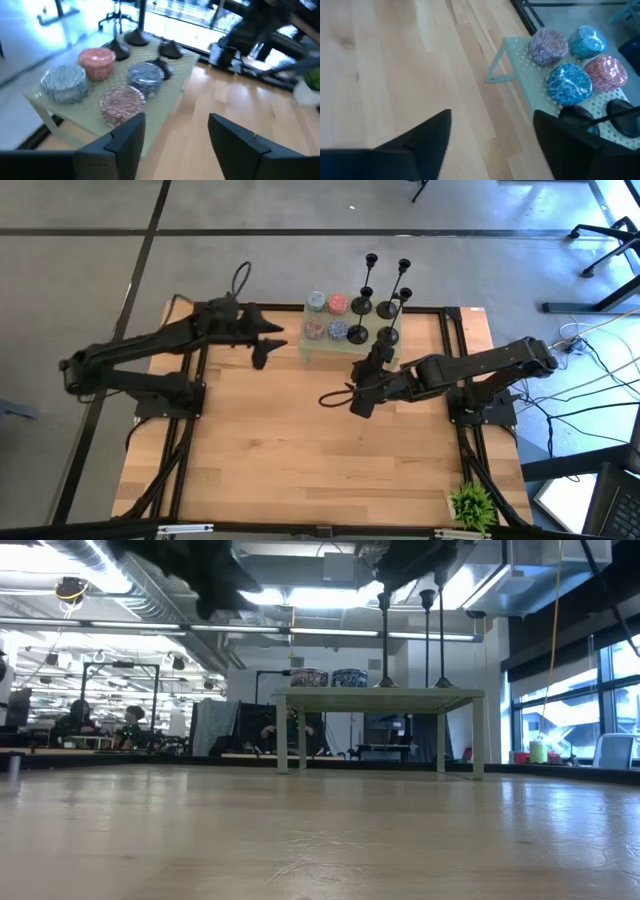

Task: Pick & Place candle stick holders
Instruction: Return to Home Position

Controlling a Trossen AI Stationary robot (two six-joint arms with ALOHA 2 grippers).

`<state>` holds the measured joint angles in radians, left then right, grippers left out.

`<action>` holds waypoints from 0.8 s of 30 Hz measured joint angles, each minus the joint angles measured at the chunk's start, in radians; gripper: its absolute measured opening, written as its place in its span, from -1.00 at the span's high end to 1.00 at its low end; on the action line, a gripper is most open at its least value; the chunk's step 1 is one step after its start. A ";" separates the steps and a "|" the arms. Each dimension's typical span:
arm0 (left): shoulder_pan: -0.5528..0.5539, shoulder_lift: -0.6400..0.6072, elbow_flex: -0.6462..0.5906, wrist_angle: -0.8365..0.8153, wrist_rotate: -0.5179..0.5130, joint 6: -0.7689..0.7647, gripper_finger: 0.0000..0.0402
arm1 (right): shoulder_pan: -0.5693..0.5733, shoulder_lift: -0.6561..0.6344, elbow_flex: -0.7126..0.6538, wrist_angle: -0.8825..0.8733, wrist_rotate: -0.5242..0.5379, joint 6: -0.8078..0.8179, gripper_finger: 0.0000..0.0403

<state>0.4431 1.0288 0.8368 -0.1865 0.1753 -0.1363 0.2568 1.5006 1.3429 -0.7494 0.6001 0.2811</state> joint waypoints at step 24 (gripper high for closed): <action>-0.531 -0.493 -0.376 0.071 -0.809 0.178 0.93 | 0.062 -0.113 0.105 -0.372 0.090 0.115 0.92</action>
<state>-0.0881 0.5359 0.4611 -0.1156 -0.6332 0.0415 0.3184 1.3880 1.4479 -1.1218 0.6898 0.3965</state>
